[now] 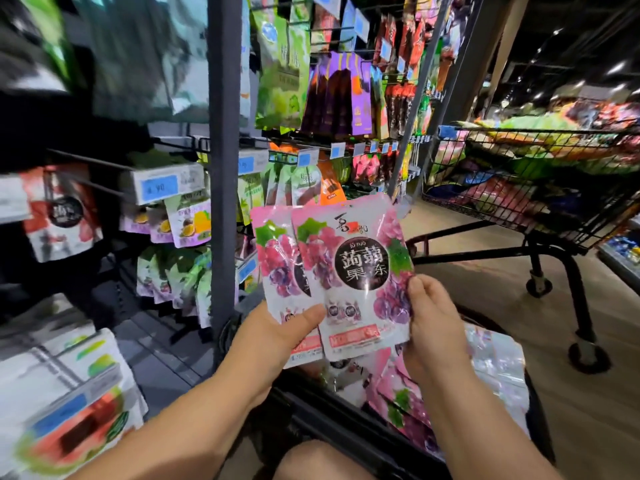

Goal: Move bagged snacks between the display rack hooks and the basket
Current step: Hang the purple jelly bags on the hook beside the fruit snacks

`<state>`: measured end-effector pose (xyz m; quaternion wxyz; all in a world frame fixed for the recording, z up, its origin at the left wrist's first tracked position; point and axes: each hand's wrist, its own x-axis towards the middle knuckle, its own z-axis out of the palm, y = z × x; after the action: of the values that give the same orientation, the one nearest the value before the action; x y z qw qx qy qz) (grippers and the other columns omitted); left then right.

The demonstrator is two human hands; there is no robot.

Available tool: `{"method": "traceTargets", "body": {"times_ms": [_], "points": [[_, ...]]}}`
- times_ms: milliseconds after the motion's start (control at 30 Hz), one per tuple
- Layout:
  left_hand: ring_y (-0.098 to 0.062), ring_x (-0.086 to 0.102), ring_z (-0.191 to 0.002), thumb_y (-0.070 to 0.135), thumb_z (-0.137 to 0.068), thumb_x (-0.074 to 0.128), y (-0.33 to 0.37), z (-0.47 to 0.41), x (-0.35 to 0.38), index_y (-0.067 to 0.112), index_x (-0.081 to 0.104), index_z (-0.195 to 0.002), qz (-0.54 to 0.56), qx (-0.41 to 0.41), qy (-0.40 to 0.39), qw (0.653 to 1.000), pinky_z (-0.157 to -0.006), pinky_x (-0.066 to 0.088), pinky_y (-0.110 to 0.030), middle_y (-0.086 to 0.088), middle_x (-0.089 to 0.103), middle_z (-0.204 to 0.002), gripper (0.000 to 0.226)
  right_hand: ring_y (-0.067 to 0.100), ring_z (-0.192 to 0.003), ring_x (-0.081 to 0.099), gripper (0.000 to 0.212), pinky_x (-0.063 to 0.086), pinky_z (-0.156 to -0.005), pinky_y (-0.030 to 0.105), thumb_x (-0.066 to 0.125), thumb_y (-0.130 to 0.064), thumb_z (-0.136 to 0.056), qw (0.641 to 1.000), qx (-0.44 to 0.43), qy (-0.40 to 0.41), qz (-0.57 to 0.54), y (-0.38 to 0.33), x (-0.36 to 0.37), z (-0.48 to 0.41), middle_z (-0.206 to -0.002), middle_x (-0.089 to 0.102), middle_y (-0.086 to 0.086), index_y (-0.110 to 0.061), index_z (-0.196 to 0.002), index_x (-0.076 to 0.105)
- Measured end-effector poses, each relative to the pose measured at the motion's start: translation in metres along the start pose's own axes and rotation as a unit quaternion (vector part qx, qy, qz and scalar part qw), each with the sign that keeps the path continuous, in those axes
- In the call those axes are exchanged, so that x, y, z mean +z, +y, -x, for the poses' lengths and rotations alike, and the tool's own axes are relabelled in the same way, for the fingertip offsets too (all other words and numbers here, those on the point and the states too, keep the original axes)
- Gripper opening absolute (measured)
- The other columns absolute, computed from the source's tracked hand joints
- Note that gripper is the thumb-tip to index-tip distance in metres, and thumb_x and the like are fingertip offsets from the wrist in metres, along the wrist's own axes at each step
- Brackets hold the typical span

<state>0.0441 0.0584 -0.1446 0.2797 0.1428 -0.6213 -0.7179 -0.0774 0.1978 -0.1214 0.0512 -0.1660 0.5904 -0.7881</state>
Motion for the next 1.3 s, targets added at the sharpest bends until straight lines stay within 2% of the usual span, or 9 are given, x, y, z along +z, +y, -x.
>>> {"method": "traceTargets", "body": {"times_ms": [167,333,500,633,700,833,1033,1167,1300], "points": [[-0.010,0.071,-0.097,0.036,-0.065,0.076,0.018,0.003,-0.024,0.025,0.071,-0.105,-0.021,0.019,0.053,0.998,-0.096,0.052,-0.039,0.010,0.076,-0.100,0.041,0.025,-0.084,0.051,0.016,0.042,-0.084,0.045,0.055,-0.039,-0.095,0.998,-0.020,-0.060,0.002,-0.002,0.035,-0.001,-0.087,0.057,0.010,-0.030,-0.083,0.061],[-0.013,0.071,-0.098,0.037,-0.071,0.077,0.043,0.011,-0.053,0.028,0.072,-0.106,-0.075,0.058,0.115,0.989,-0.095,0.053,-0.046,0.011,0.076,-0.101,0.037,0.010,-0.080,0.061,0.012,0.046,-0.077,0.028,0.061,-0.047,-0.090,0.974,-0.056,-0.207,0.075,-0.012,0.058,0.009,-0.089,0.068,-0.003,-0.036,-0.095,0.061],[-0.014,0.072,-0.093,0.034,-0.075,0.083,0.076,0.023,-0.082,0.034,0.074,-0.096,-0.142,0.100,0.164,0.971,-0.089,0.055,-0.047,0.011,0.076,-0.095,0.023,-0.003,-0.088,0.065,0.065,0.050,-0.060,0.016,0.078,-0.042,-0.065,0.940,-0.057,-0.320,0.101,-0.026,0.083,0.016,-0.100,0.068,-0.024,-0.043,-0.123,0.049],[0.004,0.062,-0.059,0.043,-0.073,0.082,0.108,0.039,-0.105,0.018,0.064,-0.074,-0.182,0.123,0.197,0.955,-0.065,0.050,-0.028,0.011,0.061,-0.057,0.031,0.006,-0.109,0.064,0.089,0.053,-0.076,0.025,0.087,-0.047,-0.053,0.942,-0.049,-0.328,0.046,-0.036,0.119,0.020,-0.122,0.065,-0.019,-0.039,-0.132,0.048],[0.004,0.060,-0.057,0.048,-0.074,0.080,0.123,0.051,-0.117,0.026,0.067,-0.071,-0.200,0.129,0.226,0.945,-0.062,0.047,-0.026,0.013,0.065,-0.059,0.025,0.013,-0.118,0.061,0.105,0.053,-0.090,0.038,0.092,-0.053,-0.048,0.939,-0.041,-0.341,0.021,-0.041,0.142,0.023,-0.131,0.062,-0.013,-0.034,-0.140,0.045],[0.000,0.044,-0.041,0.038,-0.080,0.076,0.154,0.077,-0.149,0.033,0.058,-0.056,-0.222,0.143,0.297,0.918,-0.051,0.032,-0.025,0.015,0.053,-0.046,0.031,0.007,-0.094,0.071,0.048,0.054,-0.084,0.031,0.080,-0.022,-0.079,0.924,-0.052,-0.377,-0.038,-0.057,0.191,0.028,-0.104,0.074,-0.014,-0.032,-0.120,0.057],[-0.002,0.047,-0.046,0.048,-0.068,0.081,0.202,0.124,-0.188,0.028,0.065,-0.074,-0.227,0.184,0.405,0.866,-0.052,0.039,-0.028,0.014,0.059,-0.051,0.027,0.016,-0.098,0.070,0.039,0.055,-0.086,0.036,0.067,-0.007,-0.087,0.894,-0.034,-0.433,-0.113,-0.088,0.265,0.051,-0.111,0.074,0.003,-0.022,-0.121,0.057],[0.004,0.059,-0.077,0.041,-0.076,0.081,0.228,0.152,-0.204,0.030,0.065,-0.085,-0.270,0.206,0.448,0.827,-0.059,0.037,-0.008,0.022,0.068,-0.077,0.021,0.018,-0.099,0.072,0.033,0.056,-0.074,0.028,0.065,-0.008,-0.089,0.874,-0.041,-0.463,-0.139,-0.110,0.301,0.068,-0.110,0.074,0.002,-0.022,-0.118,0.059],[0.000,0.059,-0.082,0.029,-0.080,0.077,0.242,0.167,-0.214,0.036,0.064,-0.081,-0.261,0.213,0.473,0.814,-0.065,0.042,-0.018,0.018,0.070,-0.082,0.015,0.025,-0.095,0.073,0.036,0.058,-0.070,0.031,0.065,-0.008,-0.090,0.868,-0.022,-0.473,-0.153,-0.127,0.331,0.080,-0.108,0.074,0.009,-0.014,-0.123,0.054]]}}
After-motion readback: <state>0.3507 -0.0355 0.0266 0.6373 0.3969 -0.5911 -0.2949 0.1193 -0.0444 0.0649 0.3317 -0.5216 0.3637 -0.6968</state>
